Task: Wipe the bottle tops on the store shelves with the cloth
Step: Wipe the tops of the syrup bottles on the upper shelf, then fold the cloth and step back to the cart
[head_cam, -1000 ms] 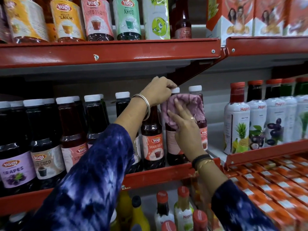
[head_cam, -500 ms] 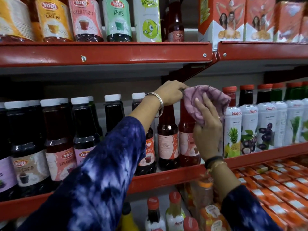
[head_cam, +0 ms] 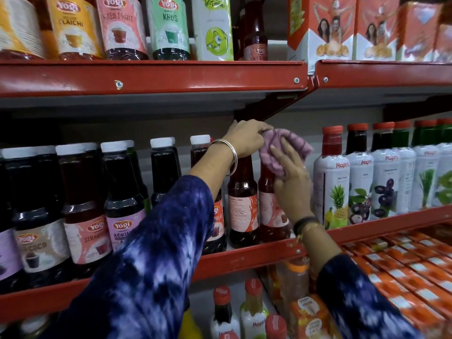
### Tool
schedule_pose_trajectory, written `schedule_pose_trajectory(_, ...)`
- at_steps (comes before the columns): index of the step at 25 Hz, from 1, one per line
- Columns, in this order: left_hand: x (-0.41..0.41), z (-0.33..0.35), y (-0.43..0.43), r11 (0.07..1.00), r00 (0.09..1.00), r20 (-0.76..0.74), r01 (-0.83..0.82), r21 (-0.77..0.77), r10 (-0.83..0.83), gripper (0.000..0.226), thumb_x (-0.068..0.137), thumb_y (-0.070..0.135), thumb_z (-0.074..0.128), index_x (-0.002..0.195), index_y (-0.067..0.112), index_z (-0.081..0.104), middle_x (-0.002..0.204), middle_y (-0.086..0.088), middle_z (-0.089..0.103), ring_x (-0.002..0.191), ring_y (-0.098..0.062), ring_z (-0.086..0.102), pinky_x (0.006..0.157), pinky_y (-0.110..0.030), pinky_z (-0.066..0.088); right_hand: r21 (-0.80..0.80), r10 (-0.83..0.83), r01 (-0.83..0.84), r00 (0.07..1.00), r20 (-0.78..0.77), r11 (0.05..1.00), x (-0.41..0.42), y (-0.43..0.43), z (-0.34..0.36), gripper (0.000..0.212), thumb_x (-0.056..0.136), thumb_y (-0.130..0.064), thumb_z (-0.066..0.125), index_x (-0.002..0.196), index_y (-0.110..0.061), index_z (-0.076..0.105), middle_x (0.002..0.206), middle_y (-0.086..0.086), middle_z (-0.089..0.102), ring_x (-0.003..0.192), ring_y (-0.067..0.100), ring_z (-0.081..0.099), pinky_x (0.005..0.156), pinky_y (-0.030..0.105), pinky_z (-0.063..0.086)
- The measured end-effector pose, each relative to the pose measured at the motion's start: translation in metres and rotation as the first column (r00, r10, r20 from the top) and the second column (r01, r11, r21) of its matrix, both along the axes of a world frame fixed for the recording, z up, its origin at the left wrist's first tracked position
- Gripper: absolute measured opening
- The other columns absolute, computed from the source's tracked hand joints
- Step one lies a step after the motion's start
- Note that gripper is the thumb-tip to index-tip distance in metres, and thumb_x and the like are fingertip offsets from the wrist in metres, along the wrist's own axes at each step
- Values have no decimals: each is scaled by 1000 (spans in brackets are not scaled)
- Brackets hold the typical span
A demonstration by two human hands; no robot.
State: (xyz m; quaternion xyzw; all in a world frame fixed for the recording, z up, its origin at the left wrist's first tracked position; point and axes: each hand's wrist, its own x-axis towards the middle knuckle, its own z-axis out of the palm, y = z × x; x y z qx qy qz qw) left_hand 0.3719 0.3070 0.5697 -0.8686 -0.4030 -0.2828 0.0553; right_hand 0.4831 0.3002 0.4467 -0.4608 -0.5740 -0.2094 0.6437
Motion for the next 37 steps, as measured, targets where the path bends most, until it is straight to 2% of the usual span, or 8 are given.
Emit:
schedule_pose_trajectory(7, -7, -8, 0, 1000, 996, -90, -8, 16, 9, 58, 84, 2, 35, 139, 21, 35, 154, 1, 31, 146, -17, 8, 115, -51, -15, -150, -77, 96, 989, 129, 984, 6, -40, -66, 52, 65, 11, 61, 108, -16, 68, 127, 4, 62, 100, 23, 61, 82, 31, 51)
schedule_pose_trajectory(10, -14, -29, -28, 991, 988, 95, 119, 66, -125, 47, 89, 5, 38, 135, 16, 41, 150, -2, 37, 144, -18, 17, 119, -39, 1, -227, 183, -236, 956, -231, 945, 2, -81, -73, 36, 63, -1, 51, 85, -21, 71, 83, 1, 74, 78, 16, 65, 67, 28, 53)
schedule_pose_trajectory(15, -62, -124, -103, 940, 956, 241, 228, -255, -166, 38, 94, 33, 38, 98, 4, 63, 104, -14, 69, 98, -28, 62, 88, -35, 47, -133, 392, -917, 287, -874, 376, -36, -136, -122, 22, 67, 7, 54, 74, -8, 68, 68, 10, 67, 67, 28, 62, 63, 33, 52)
schedule_pose_trajectory(21, -182, -251, -156, 646, 944, 318, 191, -739, 85, 30, 94, -1, 38, 120, 0, 53, 113, -10, 58, 90, -6, 60, 74, -9, 48, 37, 87, -981, -54, -995, -192, -102, -185, -196, 27, 58, -2, 66, 85, 1, 67, 79, 20, 69, 72, 30, 67, 67, 34, 55)
schedule_pose_trajectory(24, -232, -291, -190, 575, 934, 357, 308, -758, -31, 50, 87, -11, 47, 132, 11, 46, 137, -3, 47, 123, -3, 50, 101, -22, 46, 70, 149, -985, -94, -984, -156, -128, -198, -229, 7, 63, -15, 76, 61, -10, 72, 59, 7, 72, 56, 15, 68, 51, 23, 56)
schedule_pose_trajectory(27, -257, -321, -218, 684, 964, 256, 235, -690, -72, 48, 84, 8, 62, 128, 22, 52, 150, 8, 29, 136, 6, 27, 109, -12, 27, 194, 40, -954, -208, -977, -227, -153, -199, -282, 19, 84, -27, 65, 91, -10, 71, 87, 9, 75, 81, 19, 67, 79, 31, 54)
schedule_pose_trajectory(32, -282, -363, -240, 634, 922, 385, 273, -723, 41, 30, 82, 7, 61, 112, 12, 65, 125, 10, 58, 113, 12, 50, 103, -15, 38, 305, -241, -912, -242, -940, -273, -192, -202, -329, 56, 98, -29, 44, 146, -16, 18, 113, 26, 65, 104, 35, 62, 96, 40, 45)
schedule_pose_trajectory(37, -317, -426, -274, 734, 709, 535, 36, -678, 459, 16, 87, 23, 55, 96, 23, 69, 92, 15, 74, 87, 5, 59, 80, -25, 51, 445, -473, -880, -326, -819, -164, -238, -229, -343, 81, 79, -70, 43, 128, -7, 52, 136, 19, 52, 127, 34, 45, 104, 50, 38)
